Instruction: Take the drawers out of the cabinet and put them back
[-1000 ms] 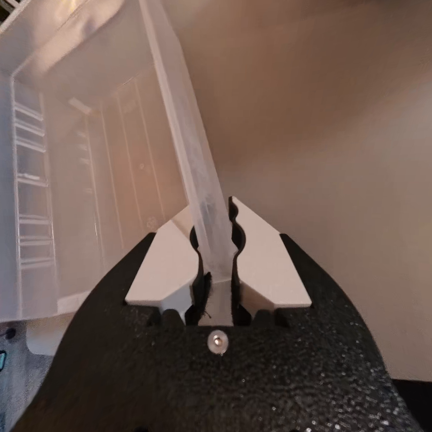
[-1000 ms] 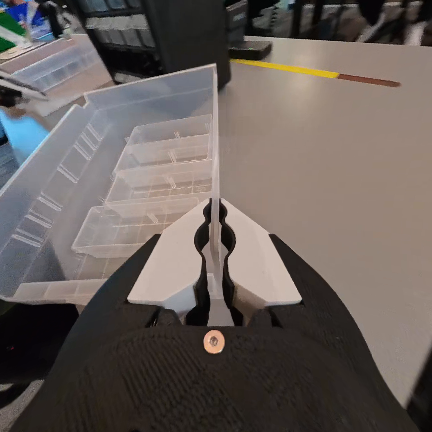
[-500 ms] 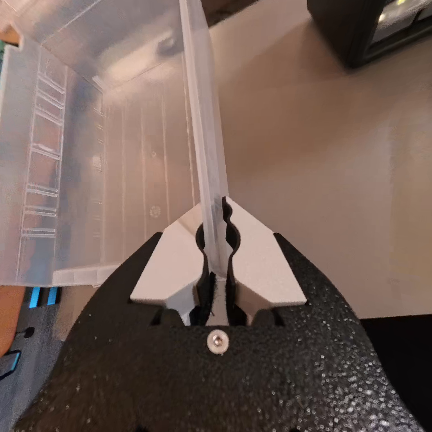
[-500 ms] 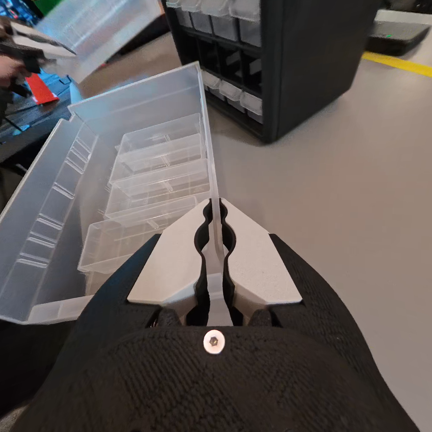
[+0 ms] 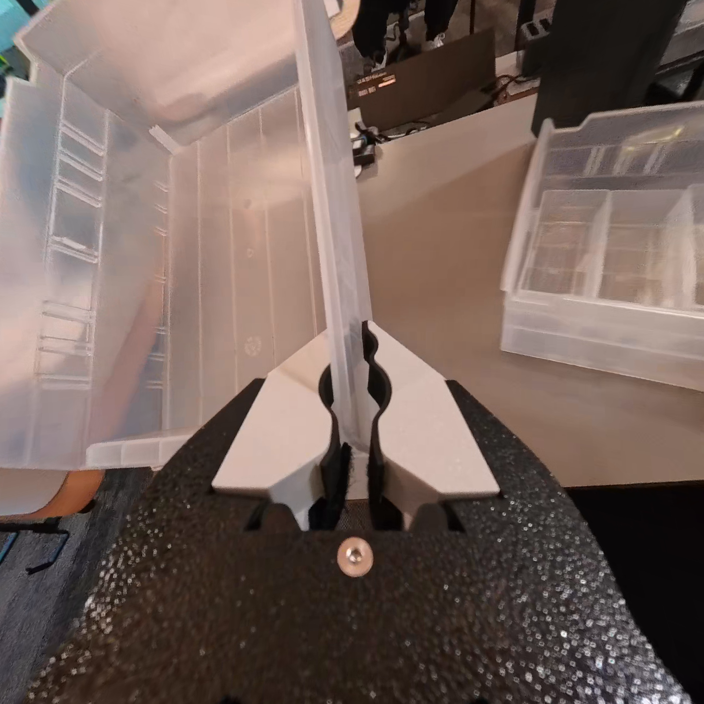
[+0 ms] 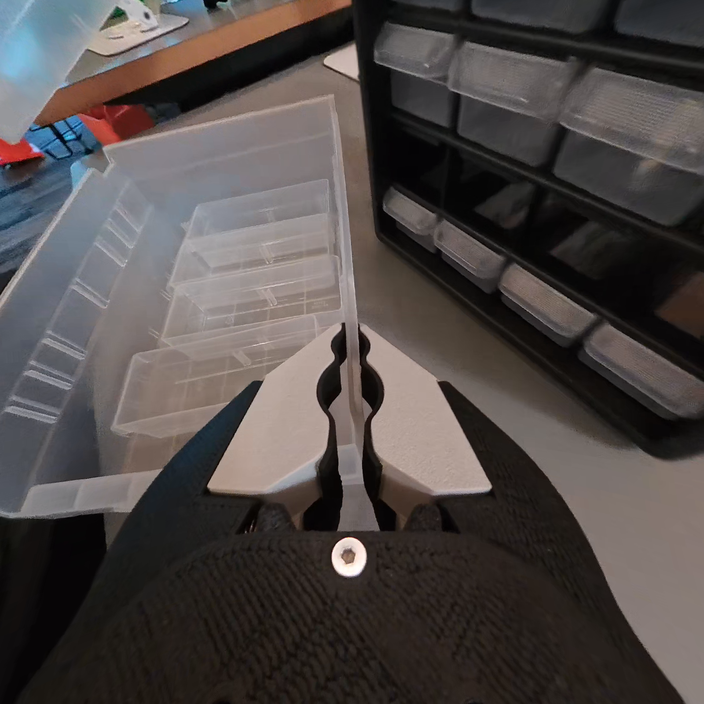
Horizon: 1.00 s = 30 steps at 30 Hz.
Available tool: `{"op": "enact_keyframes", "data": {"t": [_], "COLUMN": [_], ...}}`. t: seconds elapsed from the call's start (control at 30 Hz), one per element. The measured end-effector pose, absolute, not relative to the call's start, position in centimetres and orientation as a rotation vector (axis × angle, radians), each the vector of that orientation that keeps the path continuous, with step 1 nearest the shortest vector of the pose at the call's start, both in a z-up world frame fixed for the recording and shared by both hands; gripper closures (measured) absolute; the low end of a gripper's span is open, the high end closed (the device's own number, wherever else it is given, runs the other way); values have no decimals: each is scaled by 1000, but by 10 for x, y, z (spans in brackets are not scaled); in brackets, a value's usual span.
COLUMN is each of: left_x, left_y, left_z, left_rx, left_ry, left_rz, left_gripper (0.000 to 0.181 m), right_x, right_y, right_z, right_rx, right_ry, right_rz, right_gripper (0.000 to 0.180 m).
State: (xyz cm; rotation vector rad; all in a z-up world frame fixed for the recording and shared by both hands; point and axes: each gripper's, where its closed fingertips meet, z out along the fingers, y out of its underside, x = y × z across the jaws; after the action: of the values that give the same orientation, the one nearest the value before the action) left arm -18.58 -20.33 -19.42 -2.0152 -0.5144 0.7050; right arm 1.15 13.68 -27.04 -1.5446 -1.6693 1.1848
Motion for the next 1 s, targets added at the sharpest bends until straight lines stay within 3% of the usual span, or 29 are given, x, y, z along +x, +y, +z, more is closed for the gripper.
{"op": "enact_keyframes", "data": {"t": [0.43, 0.53, 0.6, 0.77, 1.0], "left_x": [-190, -181, -173, -134, -44], "left_y": [-218, -210, -200, -160, -62], "left_z": [-158, -145, -136, -112, -78], "left_rx": [-1923, -1887, -1864, -1779, -1623], "left_ry": [-436, -397, -361, -204, 85], "left_rz": [774, 787, 790, 760, 609], "left_gripper": [177, 177, 178, 177, 177], "right_x": [-119, -138, -140, -78, 97], "right_y": [71, 37, 20, 55, 191], "right_z": [-271, -269, -265, -211, -148], "right_rx": [-1630, -1554, -1532, -1368, -1385], "right_ry": [-1221, -1294, -1351, -1256, -915], "right_rz": [1081, 1176, 1251, 1200, 783], "right_gripper": [179, 150, 148, 147, 143]}}
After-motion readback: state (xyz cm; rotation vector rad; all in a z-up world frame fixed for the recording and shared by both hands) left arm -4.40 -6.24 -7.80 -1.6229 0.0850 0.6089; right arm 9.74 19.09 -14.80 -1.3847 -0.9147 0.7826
